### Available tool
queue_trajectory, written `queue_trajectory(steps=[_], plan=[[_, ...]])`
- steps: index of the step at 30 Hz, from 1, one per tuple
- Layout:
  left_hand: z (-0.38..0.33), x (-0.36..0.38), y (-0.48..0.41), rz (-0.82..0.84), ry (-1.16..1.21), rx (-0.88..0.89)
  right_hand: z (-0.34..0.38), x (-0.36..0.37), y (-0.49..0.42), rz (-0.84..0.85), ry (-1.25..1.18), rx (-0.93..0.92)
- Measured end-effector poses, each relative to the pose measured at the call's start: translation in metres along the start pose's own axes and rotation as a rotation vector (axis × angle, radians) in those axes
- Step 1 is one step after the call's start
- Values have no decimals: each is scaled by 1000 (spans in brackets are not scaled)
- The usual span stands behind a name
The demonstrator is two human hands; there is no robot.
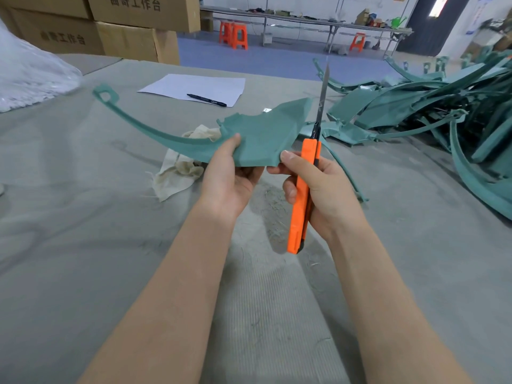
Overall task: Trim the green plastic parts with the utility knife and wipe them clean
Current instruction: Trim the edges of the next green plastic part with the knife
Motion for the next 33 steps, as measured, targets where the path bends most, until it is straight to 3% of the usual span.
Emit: queue_trajectory(steps=[12,18,26,30,33], plan=[[3,0,-1,21,25,-43,8,2,2,-9,10,-77],[0,-4,2,-47,123,-35,31,-26,4,-247,521,-286],[-10,-12,1,-121,143,66,26,-17,4,-214,429,-288],[-15,-13,1,-116,206,102,30,-7,4,-147,764,-404],[-19,-6,2,-35,208,125,31,-2,7,-129,874,-501]])
Point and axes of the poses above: each hand's wrist, its own y-axis away from the middle knuckle, its own x-axis out of the palm, z = x × y, the point moved 10 cm from there along -y, towards the middle knuckle, and after that the axes turned 13 degrees about -y, right-handed, at the moved point
